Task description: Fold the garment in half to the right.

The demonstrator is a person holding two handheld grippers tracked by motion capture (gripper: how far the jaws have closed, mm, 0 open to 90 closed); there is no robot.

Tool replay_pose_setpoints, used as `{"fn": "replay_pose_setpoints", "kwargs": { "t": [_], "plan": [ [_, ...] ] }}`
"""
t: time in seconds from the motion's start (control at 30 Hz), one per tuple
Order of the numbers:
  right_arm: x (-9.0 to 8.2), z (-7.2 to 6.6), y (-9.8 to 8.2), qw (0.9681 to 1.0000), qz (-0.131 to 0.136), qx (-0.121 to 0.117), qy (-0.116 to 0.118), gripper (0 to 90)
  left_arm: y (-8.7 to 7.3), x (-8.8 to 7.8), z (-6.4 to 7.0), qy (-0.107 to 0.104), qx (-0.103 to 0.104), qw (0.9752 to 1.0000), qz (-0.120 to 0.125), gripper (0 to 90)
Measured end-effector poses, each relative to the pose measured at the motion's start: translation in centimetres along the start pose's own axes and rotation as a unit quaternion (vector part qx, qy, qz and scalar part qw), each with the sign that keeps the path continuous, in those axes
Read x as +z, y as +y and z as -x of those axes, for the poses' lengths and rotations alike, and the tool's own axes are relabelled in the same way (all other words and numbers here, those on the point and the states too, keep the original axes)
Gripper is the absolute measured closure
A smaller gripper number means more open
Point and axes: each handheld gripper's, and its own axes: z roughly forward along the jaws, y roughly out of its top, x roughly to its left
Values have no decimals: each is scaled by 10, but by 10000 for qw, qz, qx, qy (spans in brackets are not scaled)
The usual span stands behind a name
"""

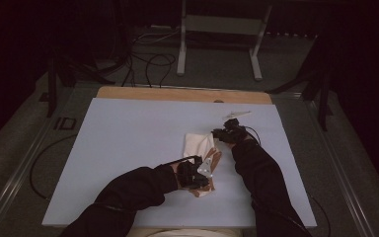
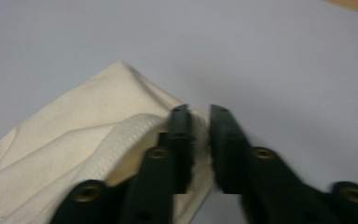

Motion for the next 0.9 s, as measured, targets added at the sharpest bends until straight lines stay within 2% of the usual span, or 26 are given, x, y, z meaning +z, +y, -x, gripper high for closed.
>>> {"fn": "replay_pose_setpoints", "kwargs": {
  "t": [0.2,0.23,0.27,0.4,0.63,0.73,0.83,0.9],
  "plan": [
    [-2,2,-1,10000,-73,-11,-66,608,0,-3,2,-40,-28,9999,133,783],
    [-2,2,-1,10000,-73,-11,-66,608,0,-3,2,-40,-28,9999,133,763],
    [-5,2,-1,9999,-100,-2,-71,565,0,-5,3,-49,-25,9999,161,755],
    [-11,3,-2,9998,-130,-26,-157,498,0,-11,4,-15,-48,9996,280,621],
    [-36,4,0,9993,-85,-161,-321,468,-5,-26,3,61,-139,9986,509,415],
    [-47,3,3,9994,-14,-161,-310,470,-12,-36,3,143,-259,9971,695,331],
    [-54,-2,8,9994,89,-191,-290,473,-18,-43,1,158,-362,9960,804,212],
    [-56,-7,12,9993,123,-256,-232,473,-23,-45,2,114,-405,9958,813,99]
  ]
}}
